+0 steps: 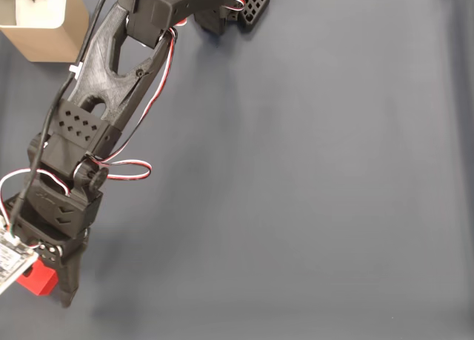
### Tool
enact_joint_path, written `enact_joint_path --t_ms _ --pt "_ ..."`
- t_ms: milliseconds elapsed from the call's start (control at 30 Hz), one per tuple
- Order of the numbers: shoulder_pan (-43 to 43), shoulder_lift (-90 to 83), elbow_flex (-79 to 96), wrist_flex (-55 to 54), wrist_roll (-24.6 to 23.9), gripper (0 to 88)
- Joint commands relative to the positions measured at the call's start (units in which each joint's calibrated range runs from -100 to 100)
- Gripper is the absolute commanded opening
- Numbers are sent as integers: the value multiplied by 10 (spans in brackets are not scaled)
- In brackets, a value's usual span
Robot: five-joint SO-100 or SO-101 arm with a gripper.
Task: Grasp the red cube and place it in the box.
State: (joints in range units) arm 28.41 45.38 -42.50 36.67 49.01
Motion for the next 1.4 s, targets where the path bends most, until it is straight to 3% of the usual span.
enact_joint_path --t_ms 0,333,633,1367 --pt "0 -78 7 -2 -12 295" --pt "12 -139 89 -26 -42 363" --pt "37 -158 139 -49 -35 421" --pt "42 -120 142 -91 -19 447"
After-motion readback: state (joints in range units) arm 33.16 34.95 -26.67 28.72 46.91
